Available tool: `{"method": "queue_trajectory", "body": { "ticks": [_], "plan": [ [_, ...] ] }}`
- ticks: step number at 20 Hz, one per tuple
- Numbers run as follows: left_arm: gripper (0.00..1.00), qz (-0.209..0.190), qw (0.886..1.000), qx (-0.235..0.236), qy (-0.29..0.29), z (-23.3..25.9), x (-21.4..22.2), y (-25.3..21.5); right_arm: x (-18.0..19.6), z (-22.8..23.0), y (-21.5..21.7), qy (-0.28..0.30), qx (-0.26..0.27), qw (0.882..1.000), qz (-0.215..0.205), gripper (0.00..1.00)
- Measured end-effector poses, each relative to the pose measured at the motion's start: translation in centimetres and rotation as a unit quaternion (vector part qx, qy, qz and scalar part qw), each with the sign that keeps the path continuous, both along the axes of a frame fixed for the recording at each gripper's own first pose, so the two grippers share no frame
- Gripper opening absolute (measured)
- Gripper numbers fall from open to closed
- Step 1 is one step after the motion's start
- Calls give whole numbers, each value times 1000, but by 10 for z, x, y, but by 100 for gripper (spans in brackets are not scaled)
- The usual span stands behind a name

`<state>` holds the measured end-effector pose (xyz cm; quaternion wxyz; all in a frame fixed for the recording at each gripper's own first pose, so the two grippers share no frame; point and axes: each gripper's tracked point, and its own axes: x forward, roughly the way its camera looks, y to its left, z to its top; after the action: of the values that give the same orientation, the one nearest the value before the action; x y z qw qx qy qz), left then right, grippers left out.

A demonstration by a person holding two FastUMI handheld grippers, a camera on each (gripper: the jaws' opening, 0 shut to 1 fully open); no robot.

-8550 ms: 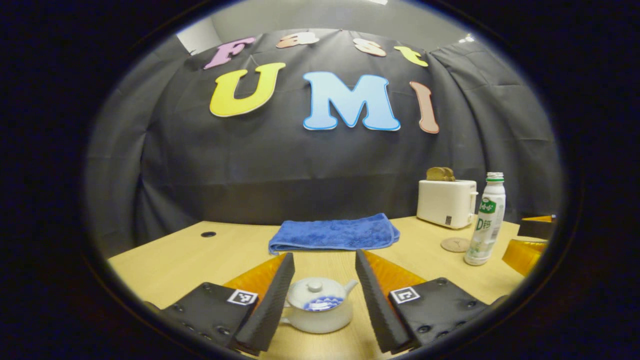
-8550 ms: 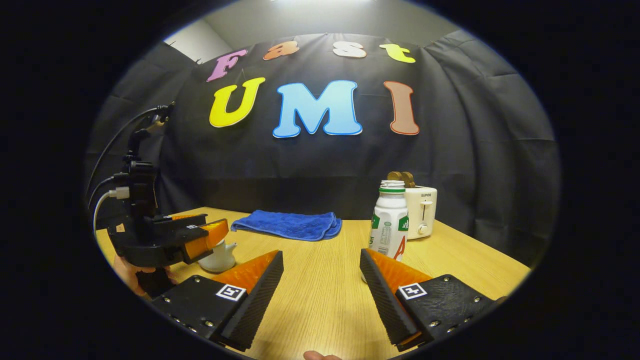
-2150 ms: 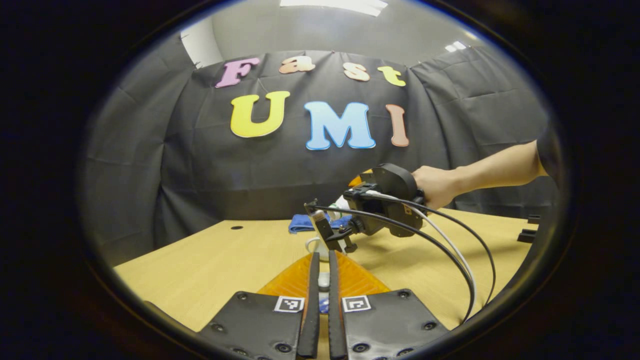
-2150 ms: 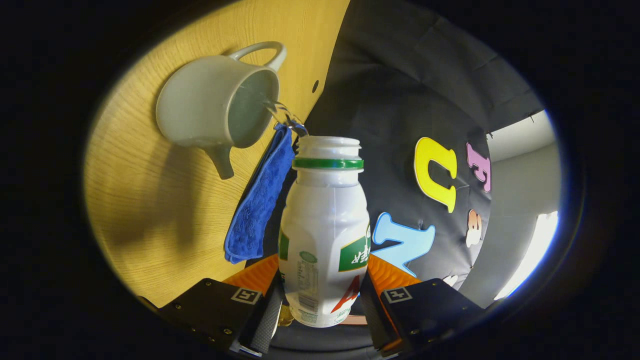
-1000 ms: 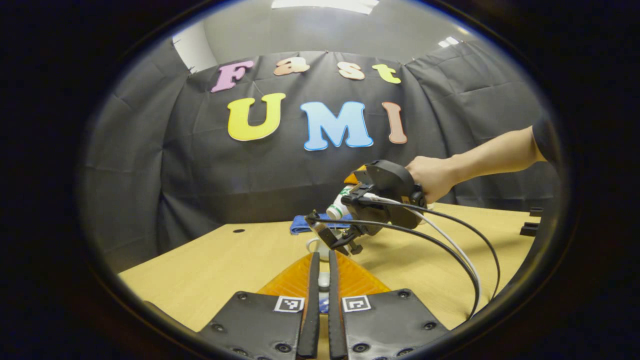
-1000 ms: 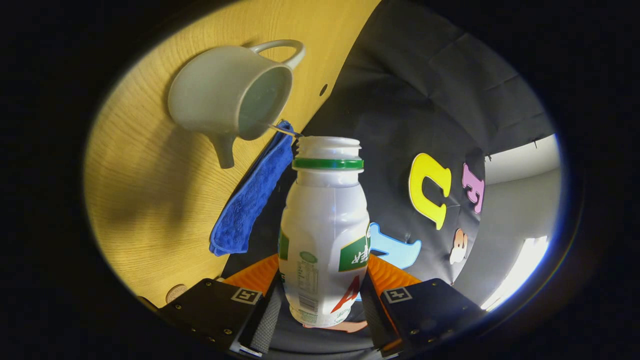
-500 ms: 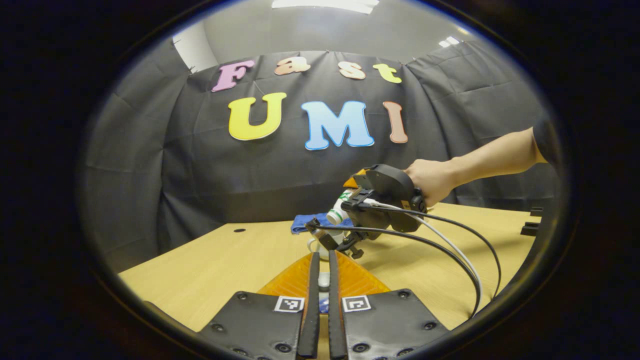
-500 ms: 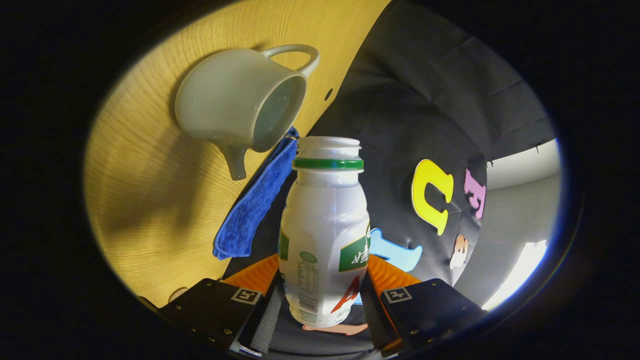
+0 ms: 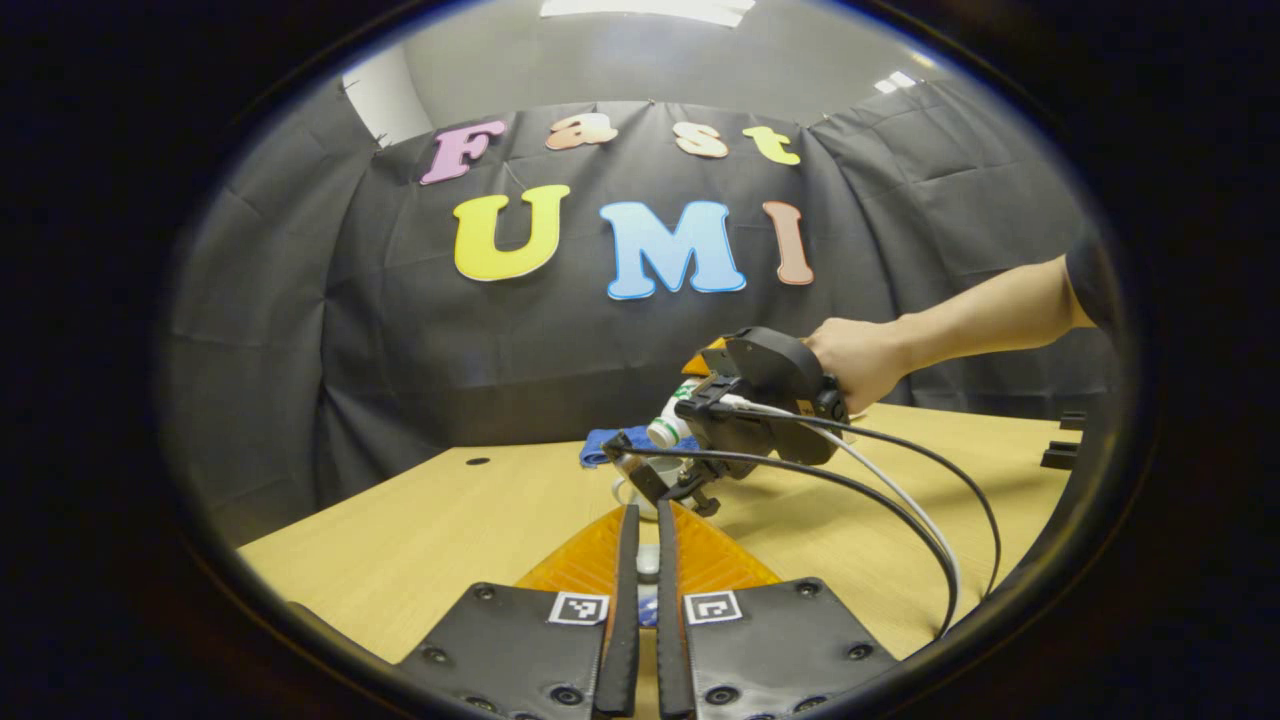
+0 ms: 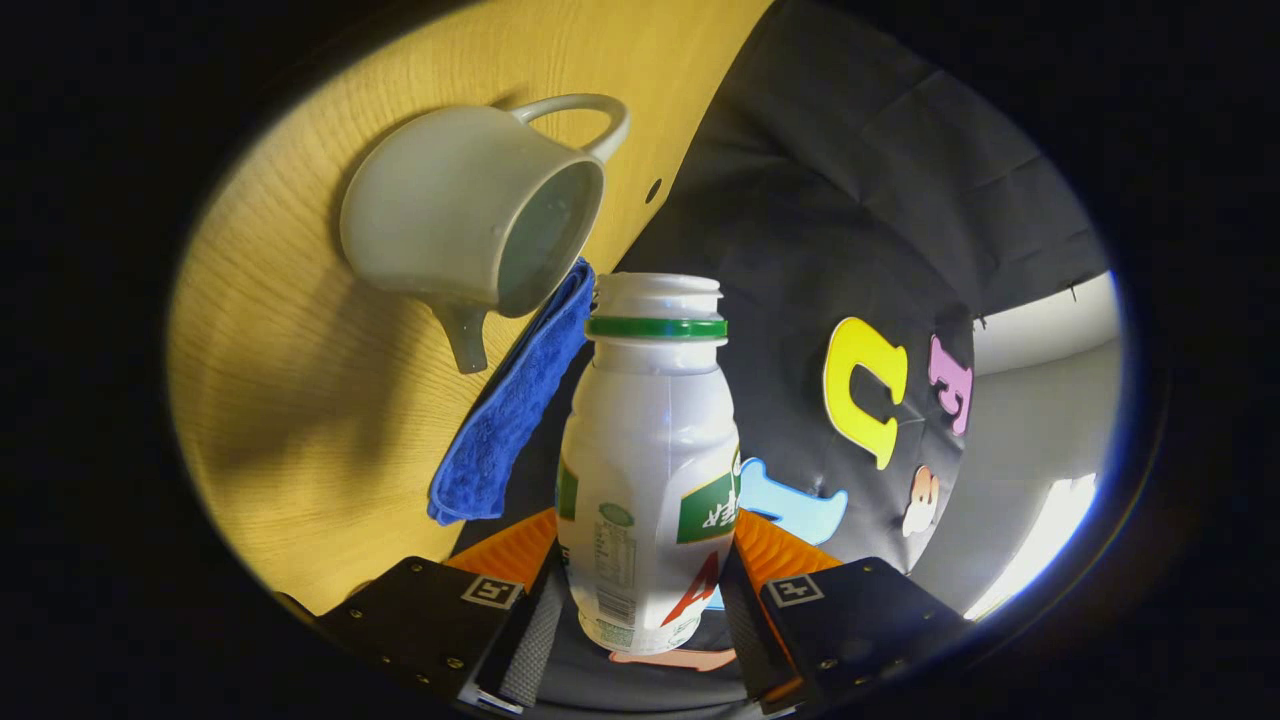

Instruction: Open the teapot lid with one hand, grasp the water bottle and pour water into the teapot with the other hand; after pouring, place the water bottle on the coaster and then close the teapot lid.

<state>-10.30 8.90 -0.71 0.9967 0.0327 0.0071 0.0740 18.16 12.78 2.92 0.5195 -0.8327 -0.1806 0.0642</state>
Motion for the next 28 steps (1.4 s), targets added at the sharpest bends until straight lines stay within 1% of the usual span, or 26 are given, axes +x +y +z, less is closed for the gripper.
{"method": "queue_trajectory", "body": {
  "ticks": [1, 2, 4, 5, 6, 7, 9, 10, 11, 12, 15, 17, 18, 21, 23, 25, 27, 28],
  "plan": [
    [14, 1, 1000, -1, 0, -1, -1, 2, 0, -3, -1, 13, 19, 1000, -2, 74],
    [18, 2, 1000, -1, 1, 0, -1, 3, -2, -6, -2, 27, 36, 999, -3, 74],
    [18, 8, 1000, 2, 1, -1, -2, 6, 0, -11, -3, 51, 67, 996, -8, 74],
    [14, 8, 1000, 2, 2, -2, -3, 6, 1, -14, -4, 61, 80, 995, -10, 73],
    [18, 7, 1000, 1, 2, -2, -3, 5, 2, -17, -5, 72, 95, 993, -13, 73],
    [18, 6, 1000, 0, 2, -2, -1, 3, 2, -20, -7, 86, 113, 990, -16, 73],
    [18, 6, 1000, 1, 2, -3, -1, 4, 2, -26, -10, 116, 155, 981, -22, 73],
    [18, 6, 1000, 1, 0, -2, -2, 4, 1, -28, -11, 131, 181, 975, -23, 73],
    [18, 7, 1000, 0, 0, -1, -2, 4, -1, -29, -11, 147, 213, 966, -20, 73],
    [18, 9, 1000, -1, -1, -2, -2, 6, -2, -31, -10, 166, 250, 954, -16, 74],
    [18, 14, 1000, -13, -4, -1, -1, 11, -11, -29, -9, 216, 355, 910, -3, 74],
    [18, 19, 1000, -17, -4, -2, 0, 15, -17, -22, -11, 229, 404, 885, 4, 74],
    [18, 23, 1000, -13, -2, -2, 0, 16, -20, -20, -14, 237, 422, 875, 0, 74],
    [17, 34, 999, 2, -4, 3, -1, 22, -37, -6, -24, 266, 487, 832, 2, 73],
    [18, 33, 999, 0, -11, 9, 3, 24, -44, 2, -38, 279, 535, 797, 4, 73],
    [18, 31, 999, -2, -18, 16, 11, 25, -52, 10, -56, 291, 584, 758, -1, 73],
    [18, 30, 999, 1, -20, 18, 21, 26, -63, 21, -77, 299, 631, 716, -3, 74],
    [18, 30, 999, 4, -25, 23, 25, 27, -68, 27, -86, 301, 650, 698, -4, 74]
  ]
}}
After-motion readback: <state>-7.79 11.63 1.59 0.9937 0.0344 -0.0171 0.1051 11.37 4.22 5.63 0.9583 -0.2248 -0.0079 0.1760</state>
